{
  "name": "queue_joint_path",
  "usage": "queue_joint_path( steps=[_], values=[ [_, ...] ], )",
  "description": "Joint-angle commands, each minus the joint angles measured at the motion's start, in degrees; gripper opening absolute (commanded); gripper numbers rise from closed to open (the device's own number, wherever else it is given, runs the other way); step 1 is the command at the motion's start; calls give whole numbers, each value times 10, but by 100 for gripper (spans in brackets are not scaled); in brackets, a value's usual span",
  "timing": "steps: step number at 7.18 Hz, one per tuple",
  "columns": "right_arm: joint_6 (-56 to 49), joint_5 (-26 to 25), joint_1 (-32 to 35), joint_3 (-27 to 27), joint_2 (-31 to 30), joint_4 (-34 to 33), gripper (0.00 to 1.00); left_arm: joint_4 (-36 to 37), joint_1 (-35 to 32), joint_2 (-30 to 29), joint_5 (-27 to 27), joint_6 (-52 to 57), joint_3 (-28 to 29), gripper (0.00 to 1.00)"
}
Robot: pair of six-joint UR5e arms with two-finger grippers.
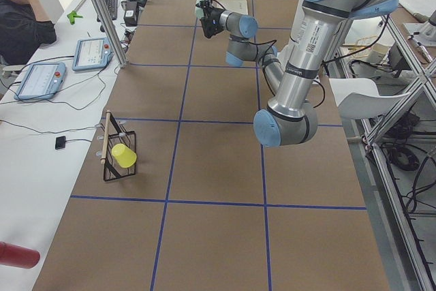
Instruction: Left arm grabs green cup and hands to right arm on tray
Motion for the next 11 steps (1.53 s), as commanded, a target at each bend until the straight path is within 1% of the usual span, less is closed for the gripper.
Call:
queue_joint_path(
  steps=[1,2,5,7,10,11],
  values=[
    [80,-70,-58,0,9,74,97,-1,12,-1,5,-14,0,18],
    [89,-98,-94,-4,8,107,96,-1,12,-2,5,-15,1,18],
    [92,-92,-98,1,9,109,96,-1,33,-8,20,-14,17,18],
    [93,-93,-98,7,10,109,89,-13,34,-8,20,-14,31,18],
    [94,-95,-104,2,20,108,88,-12,48,-12,26,-14,32,18],
    [92,-97,-105,0,21,108,88,-11,67,-13,48,-13,33,18]
  ],
)
